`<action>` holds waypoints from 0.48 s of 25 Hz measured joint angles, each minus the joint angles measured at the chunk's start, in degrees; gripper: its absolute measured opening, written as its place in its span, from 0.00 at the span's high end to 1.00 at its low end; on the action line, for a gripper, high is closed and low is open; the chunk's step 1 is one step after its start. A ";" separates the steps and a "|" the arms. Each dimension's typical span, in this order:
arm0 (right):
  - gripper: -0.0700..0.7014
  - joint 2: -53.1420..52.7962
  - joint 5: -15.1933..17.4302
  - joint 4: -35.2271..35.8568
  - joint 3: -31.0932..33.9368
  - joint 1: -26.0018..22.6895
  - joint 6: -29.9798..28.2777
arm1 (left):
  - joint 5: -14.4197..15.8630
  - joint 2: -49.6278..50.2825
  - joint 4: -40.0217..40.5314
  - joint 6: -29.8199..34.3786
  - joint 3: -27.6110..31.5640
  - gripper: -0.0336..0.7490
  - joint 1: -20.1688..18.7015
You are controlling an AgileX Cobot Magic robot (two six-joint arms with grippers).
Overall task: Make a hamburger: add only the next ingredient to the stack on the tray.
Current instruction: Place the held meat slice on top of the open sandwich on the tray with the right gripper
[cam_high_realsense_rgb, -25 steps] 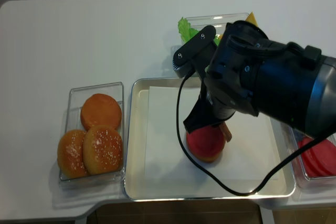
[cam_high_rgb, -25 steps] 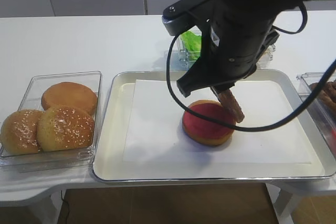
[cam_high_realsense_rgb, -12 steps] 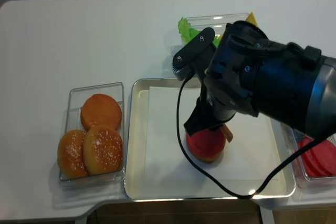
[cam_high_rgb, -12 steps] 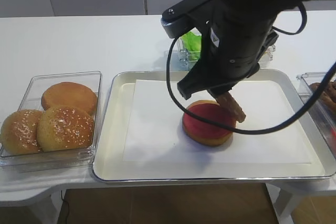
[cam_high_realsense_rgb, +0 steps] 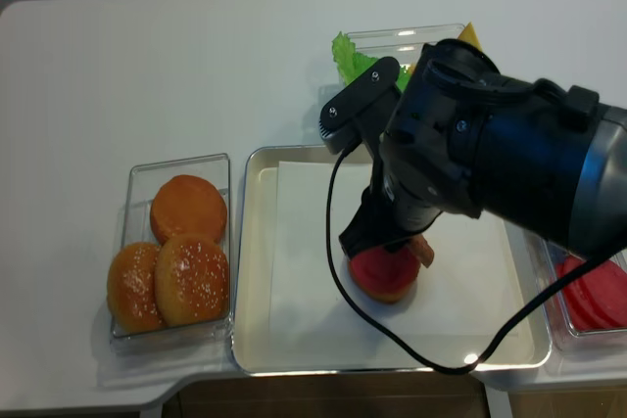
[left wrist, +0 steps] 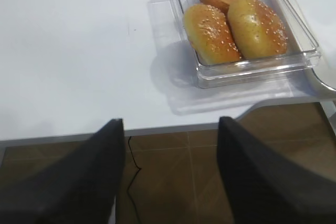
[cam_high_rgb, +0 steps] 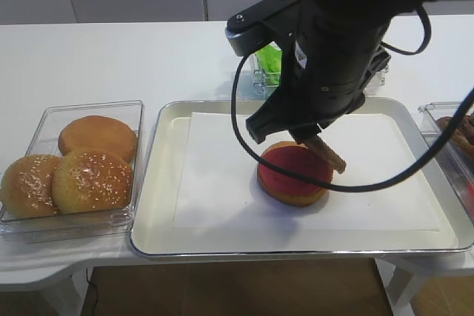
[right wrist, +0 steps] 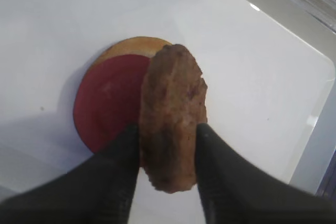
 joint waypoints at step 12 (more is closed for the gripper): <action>0.33 0.00 0.04 0.46 0.00 0.00 0.22 | 0.00 0.00 0.00 0.00 0.00 0.42 0.00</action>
